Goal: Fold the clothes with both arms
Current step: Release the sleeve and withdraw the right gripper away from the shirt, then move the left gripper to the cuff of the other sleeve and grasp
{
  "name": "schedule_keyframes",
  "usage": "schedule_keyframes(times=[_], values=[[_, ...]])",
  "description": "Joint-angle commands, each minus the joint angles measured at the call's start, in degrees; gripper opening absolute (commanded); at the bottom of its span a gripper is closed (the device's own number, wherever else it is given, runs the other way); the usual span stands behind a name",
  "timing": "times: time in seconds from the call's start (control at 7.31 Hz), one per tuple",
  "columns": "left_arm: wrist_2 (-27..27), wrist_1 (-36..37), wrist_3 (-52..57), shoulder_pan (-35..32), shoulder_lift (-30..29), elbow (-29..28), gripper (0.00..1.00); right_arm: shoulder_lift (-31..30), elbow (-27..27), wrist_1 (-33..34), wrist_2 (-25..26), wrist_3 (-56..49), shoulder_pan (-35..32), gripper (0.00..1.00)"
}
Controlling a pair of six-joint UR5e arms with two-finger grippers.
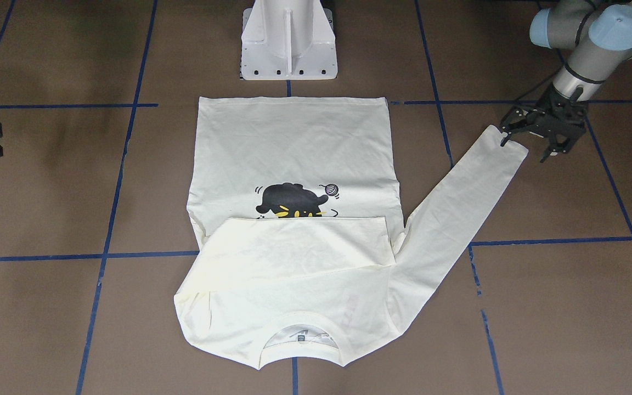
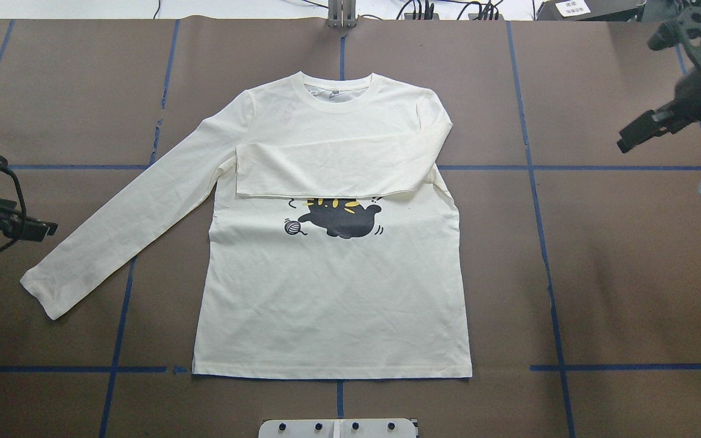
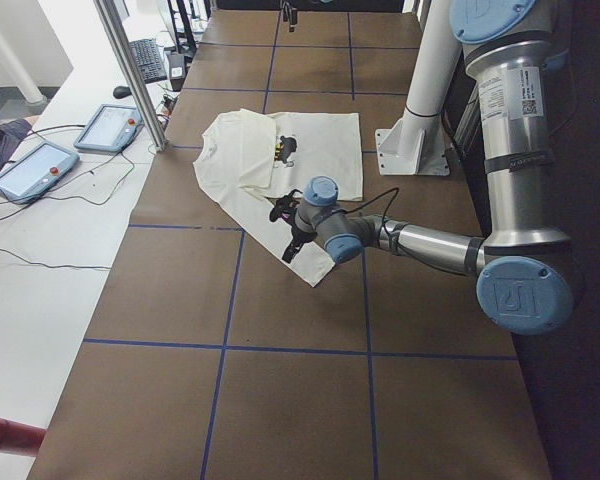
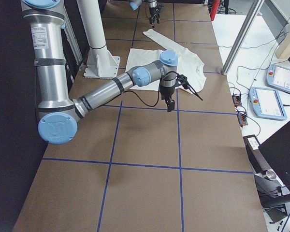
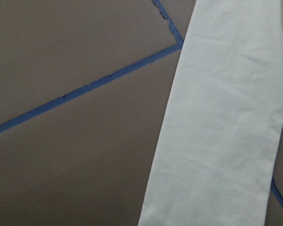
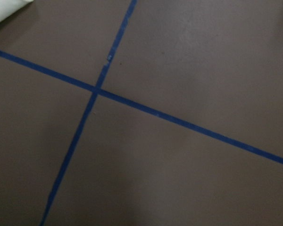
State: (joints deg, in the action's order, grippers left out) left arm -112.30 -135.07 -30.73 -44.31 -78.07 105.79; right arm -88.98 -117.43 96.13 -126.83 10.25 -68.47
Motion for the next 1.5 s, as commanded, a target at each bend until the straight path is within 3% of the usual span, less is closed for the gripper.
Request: schedule_keyframes(times=[0.0, 0.14, 0.68, 0.82, 1.09, 1.37], values=[[4.3, -1.3, 0.0, 6.4, 3.0, 0.0, 1.0, -8.7, -2.9, -4.3, -1.9, -3.6, -3.2, 1.0], [4.3, -1.7, 0.0, 7.3, 3.4, 0.0, 1.0, -9.2, -2.8, -6.0, -5.2, -3.4, -4.1, 1.0], [4.9, -2.0, 0.0, 10.8, 3.5, -0.1, 1.0, -9.2, -2.5, -6.1, -4.9, -3.4, -4.3, 1.0], [5.9, -2.0, 0.0, 11.5, 3.8, -0.1, 0.92, -9.2, -2.5, -6.1, -4.8, -3.4, -4.3, 1.0], [6.5, -2.0, -0.4, 12.7, 3.8, -0.1, 0.66, -9.2, -2.5, -6.1, -5.1, -3.4, -4.3, 1.0], [6.9, -2.0, -1.1, 13.1, 3.9, -0.1, 0.56, -9.2, -2.4, -6.0, -4.9, -3.3, -4.3, 1.0]])
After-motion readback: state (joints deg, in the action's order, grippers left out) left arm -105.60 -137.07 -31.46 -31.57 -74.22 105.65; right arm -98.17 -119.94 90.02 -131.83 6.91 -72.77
